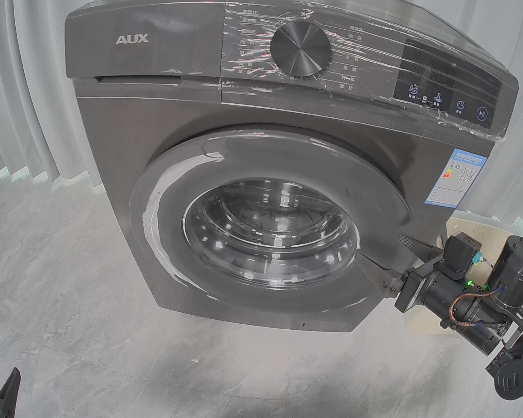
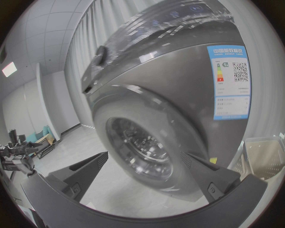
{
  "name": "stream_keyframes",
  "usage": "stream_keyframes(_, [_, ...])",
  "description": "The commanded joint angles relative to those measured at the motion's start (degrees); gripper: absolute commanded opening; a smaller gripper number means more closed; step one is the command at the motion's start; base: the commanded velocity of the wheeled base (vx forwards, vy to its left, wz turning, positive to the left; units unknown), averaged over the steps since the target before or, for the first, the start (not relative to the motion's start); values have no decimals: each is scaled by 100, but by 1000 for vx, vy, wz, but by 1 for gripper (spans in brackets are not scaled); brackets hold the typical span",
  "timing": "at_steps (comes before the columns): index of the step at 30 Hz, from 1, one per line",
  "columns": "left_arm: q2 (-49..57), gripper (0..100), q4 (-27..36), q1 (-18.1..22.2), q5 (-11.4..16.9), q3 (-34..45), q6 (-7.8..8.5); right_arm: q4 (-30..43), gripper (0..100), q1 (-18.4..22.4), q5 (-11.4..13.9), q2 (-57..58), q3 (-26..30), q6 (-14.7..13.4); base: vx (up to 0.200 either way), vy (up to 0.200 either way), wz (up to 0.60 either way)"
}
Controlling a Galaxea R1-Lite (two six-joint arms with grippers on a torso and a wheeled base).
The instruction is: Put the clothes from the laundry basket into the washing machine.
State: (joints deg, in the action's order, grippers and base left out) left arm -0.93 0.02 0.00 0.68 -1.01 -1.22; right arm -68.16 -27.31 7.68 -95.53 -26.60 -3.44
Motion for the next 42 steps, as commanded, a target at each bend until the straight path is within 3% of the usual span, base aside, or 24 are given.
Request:
stream_keyframes(1, [84, 100, -2, 0, 2, 92, 8, -40, 100, 41, -126, -195, -249, 1, 0, 0, 0])
stream_keyframes(13, [84, 100, -2, 0, 2, 92, -1, -48, 100, 50, -135, -98, -196, -8, 0, 0, 0])
stream_keyframes(22, [84, 100, -2, 0, 2, 92, -10, 66, 100, -302, 208, 1282, 1359, 10, 0, 0, 0])
stream_keyframes(28, [84, 100, -2, 0, 2, 92, -1, 75, 100, -214, 190, 2126, 2124, 36, 0, 0, 0])
stream_keyframes(31, [84, 100, -2, 0, 2, 92, -19, 83, 100, 59, 137, 2662, 2326, 80, 0, 0, 0])
stream_keyframes(37, [84, 100, -2, -9, 2, 92, -10, 206, 100, 1166, 155, 3479, 2660, 194, 0, 0, 0])
stream_keyframes(39, [84, 100, -2, -9, 2, 92, -10, 382, 100, 1298, 155, 3734, 2660, 203, 0, 0, 0])
stream_keyframes(42, [84, 100, 6, -9, 2, 92, -19, 1542, 100, 1878, 181, 5114, 2660, 212, 0, 0, 0])
